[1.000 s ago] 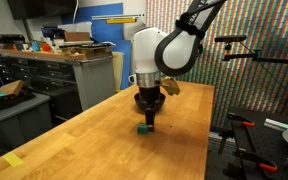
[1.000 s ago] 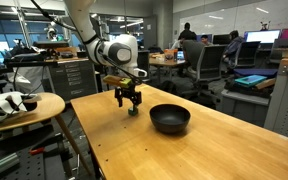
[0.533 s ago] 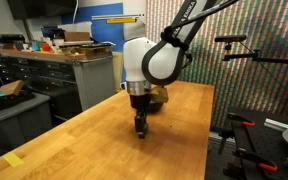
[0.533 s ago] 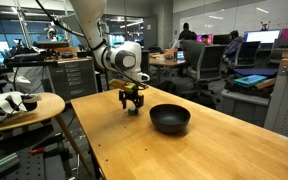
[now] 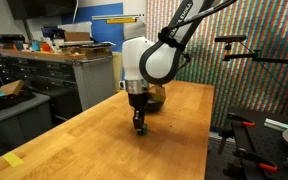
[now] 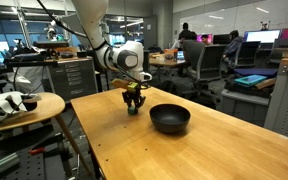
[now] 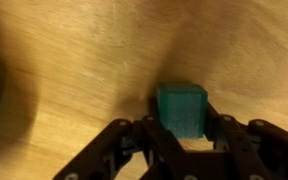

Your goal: Pick up the green block and put it in the bowl

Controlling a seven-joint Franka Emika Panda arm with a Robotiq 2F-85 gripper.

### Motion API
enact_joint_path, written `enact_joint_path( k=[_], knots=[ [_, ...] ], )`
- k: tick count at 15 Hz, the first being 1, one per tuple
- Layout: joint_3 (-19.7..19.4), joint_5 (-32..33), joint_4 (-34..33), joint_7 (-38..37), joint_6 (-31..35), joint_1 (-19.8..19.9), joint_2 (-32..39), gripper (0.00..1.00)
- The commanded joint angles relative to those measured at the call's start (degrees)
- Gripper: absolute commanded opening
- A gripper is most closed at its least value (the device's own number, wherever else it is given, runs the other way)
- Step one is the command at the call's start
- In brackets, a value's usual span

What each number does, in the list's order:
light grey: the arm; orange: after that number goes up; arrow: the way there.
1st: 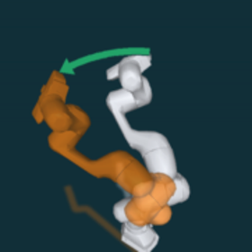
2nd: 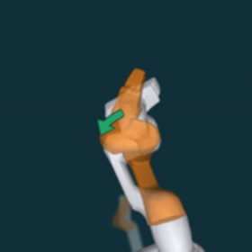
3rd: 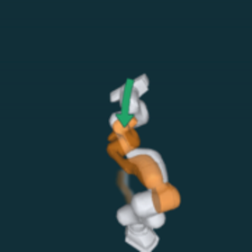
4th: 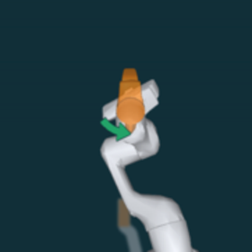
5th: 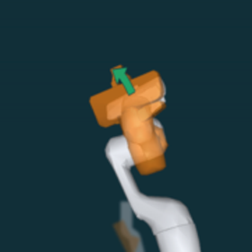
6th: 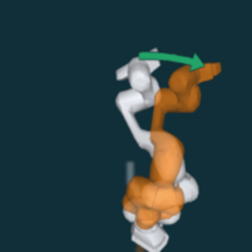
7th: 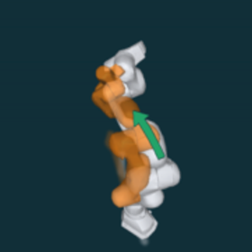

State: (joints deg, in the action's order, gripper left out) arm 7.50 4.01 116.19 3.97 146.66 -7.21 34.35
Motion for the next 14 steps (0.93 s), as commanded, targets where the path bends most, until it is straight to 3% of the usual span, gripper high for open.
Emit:
enact_joint_path(
  k=[1, 8, 14],
  knots=[
    [-1.0, 0.8, 0.8, -0.4, 0.0, -0.7, -2.2, 0.2],
    [-1.2, 1.1, 2.6, -0.5, 0.8, -0.6, -8.2, 0.19],
    [-4.0, 2.9, 4.4, -2.2, 3.4, -0.1, -13.7, 0.19]
  ],
)
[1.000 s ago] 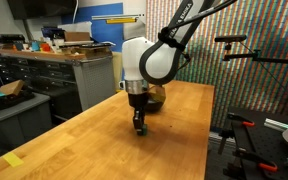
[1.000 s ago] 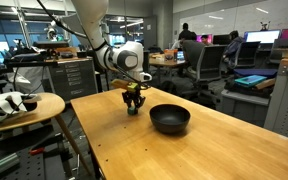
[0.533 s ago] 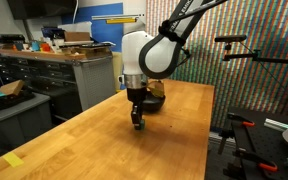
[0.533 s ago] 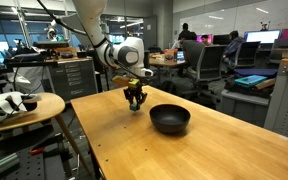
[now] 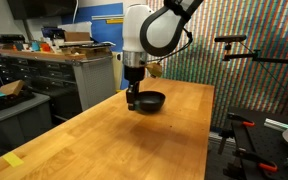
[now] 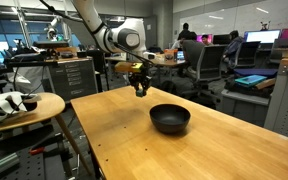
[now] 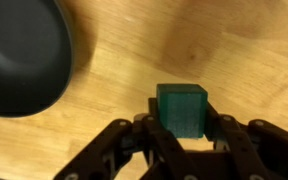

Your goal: Pick up the green block and put it in the bowl

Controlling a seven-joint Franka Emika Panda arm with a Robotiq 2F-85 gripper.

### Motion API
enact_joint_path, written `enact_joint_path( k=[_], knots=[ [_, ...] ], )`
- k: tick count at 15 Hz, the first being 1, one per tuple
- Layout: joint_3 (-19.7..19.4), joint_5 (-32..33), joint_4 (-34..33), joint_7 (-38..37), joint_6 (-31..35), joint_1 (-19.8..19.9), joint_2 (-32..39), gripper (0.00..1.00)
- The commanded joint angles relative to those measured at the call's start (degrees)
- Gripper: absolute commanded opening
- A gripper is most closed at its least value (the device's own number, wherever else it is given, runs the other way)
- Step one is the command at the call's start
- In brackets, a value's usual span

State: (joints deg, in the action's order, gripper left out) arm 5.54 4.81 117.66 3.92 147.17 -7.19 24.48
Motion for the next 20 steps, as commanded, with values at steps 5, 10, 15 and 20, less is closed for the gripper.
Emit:
enact_joint_path(
  k=[5, 10, 15, 20],
  knots=[
    [-7.6, 6.6, 4.0, -7.1, 7.9, 0.0, -4.4, 0.17],
    [-12.8, 9.8, 3.2, -12.8, 9.9, -0.1, -1.4, 0.17],
    [-16.2, 10.2, 1.1, -16.7, 8.9, -0.3, 3.3, 0.17],
    [-16.8, 8.5, -1.2, -17.8, 8.3, 0.0, 8.2, 0.26]
  ],
)
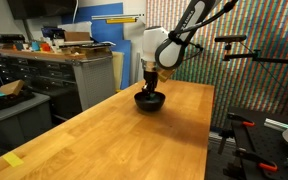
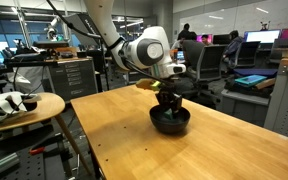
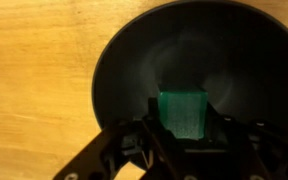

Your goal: Pick up the green block and put it in the bowl

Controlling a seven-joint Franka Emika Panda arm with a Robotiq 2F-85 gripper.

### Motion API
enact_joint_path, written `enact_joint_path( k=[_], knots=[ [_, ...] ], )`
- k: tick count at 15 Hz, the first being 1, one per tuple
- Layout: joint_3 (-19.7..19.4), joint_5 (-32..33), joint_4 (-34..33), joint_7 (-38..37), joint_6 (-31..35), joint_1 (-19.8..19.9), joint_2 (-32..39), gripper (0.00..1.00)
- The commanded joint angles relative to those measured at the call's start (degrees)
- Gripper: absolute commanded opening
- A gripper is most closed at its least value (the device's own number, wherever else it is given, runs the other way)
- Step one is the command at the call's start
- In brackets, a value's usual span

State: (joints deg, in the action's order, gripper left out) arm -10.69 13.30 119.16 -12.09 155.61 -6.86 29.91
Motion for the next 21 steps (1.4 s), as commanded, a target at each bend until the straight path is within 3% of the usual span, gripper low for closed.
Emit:
enact_joint_path(
  k=[1, 3, 6, 7, 16, 21],
  knots=[
    [-0.5, -0.1, -3.0, -1.9, -0.3, -0.3, 3.3, 0.67],
    [-0.4, -0.5, -3.5, -2.1, -0.4, -0.3, 3.6, 0.74],
    [-0.5, -0.8, -3.5, -2.4, -0.1, -0.2, 2.6, 0.98],
    [-0.5, -0.9, -3.3, -2.4, -0.2, -0.1, 1.8, 1.0],
    [-0.5, 0.0, 0.8, -2.3, -7.1, 0.7, -10.0, 1.0],
    [2.6, -2.6, 2.4, -0.1, -13.6, 2.6, -15.6, 1.0]
  ],
)
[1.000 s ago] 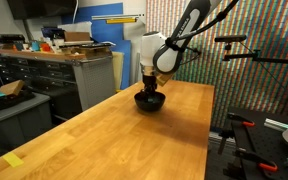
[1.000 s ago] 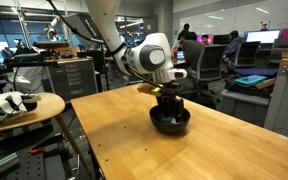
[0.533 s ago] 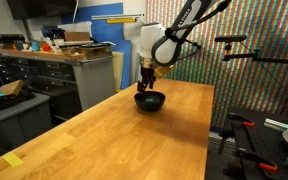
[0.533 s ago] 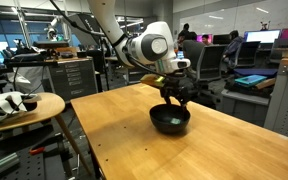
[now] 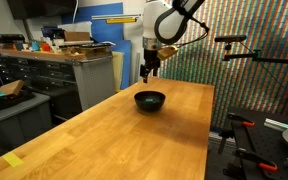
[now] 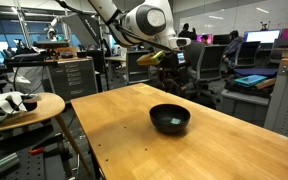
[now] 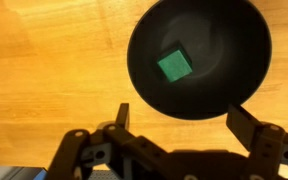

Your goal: Pick up the green block and put it in the bowl

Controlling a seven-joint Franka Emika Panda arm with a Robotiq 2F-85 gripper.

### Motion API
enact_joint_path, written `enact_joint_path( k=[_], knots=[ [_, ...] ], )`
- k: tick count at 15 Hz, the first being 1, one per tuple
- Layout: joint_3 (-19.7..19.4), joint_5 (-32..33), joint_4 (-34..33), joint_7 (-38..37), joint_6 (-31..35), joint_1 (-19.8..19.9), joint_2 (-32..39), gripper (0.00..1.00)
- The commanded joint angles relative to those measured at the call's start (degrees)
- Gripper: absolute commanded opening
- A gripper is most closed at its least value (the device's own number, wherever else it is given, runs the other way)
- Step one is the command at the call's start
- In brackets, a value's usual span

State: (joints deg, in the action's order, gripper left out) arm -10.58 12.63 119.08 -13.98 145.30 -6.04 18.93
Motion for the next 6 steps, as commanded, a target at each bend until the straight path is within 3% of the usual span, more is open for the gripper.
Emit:
enact_joint_path(
  k=[1, 2, 6],
  knots=[
    [3.2, -2.6, 2.7, 2.1, -4.5, 2.1, -5.5, 1.0],
    [2.5, -0.3, 0.7, -0.1, -2.5, 1.8, -2.1, 1.0],
    [3.4, -0.7, 1.8, 0.0, -3.6, 2.1, -3.8, 1.0]
  ],
)
